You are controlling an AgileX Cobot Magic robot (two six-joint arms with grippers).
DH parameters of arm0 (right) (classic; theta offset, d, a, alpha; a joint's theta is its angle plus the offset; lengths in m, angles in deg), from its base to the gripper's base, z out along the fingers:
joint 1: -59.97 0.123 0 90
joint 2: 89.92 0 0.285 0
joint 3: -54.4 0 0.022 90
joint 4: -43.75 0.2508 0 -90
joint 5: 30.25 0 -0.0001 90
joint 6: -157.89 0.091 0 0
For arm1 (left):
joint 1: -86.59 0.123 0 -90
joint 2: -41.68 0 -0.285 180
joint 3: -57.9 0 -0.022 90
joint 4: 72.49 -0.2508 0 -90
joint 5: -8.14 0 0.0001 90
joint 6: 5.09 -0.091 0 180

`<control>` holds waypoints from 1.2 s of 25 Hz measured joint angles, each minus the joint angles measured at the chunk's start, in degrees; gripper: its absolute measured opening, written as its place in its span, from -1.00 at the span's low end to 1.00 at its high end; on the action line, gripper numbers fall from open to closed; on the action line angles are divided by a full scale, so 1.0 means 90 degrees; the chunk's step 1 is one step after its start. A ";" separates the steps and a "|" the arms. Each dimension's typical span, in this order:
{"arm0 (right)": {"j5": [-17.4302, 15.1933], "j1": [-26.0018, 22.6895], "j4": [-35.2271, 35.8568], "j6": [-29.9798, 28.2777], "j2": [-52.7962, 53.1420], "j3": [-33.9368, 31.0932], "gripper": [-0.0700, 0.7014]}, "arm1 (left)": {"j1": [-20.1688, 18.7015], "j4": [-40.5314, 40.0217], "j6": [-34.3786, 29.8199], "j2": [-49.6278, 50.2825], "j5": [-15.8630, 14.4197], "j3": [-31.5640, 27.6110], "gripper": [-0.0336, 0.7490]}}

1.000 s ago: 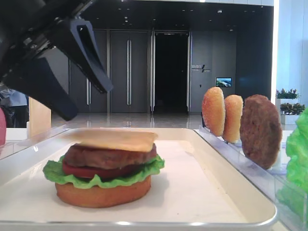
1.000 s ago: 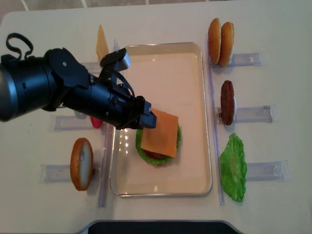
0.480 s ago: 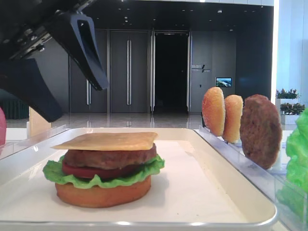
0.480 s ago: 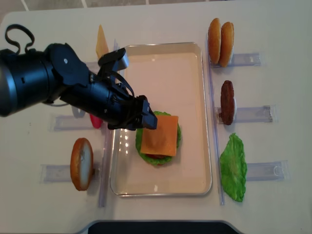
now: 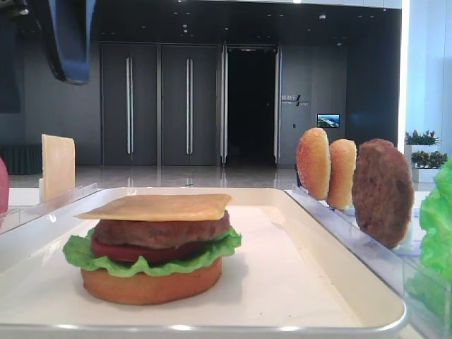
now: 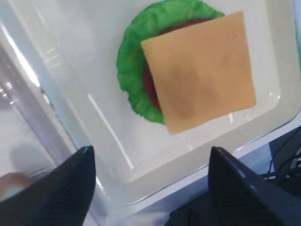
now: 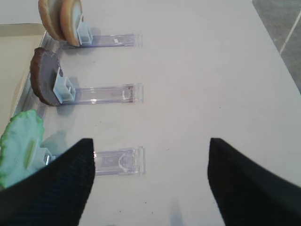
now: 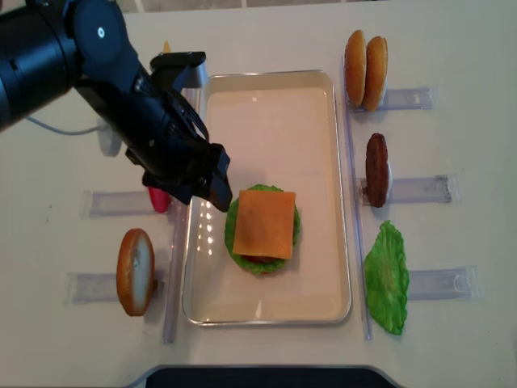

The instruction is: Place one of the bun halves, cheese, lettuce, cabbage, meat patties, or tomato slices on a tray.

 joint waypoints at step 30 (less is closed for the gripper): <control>0.0000 0.0000 0.0000 0.0000 0.0000 0.0000 0.50 | 0.1782 -0.1712 0.0418 -0.0096 -0.1002 0.0953 0.53</control>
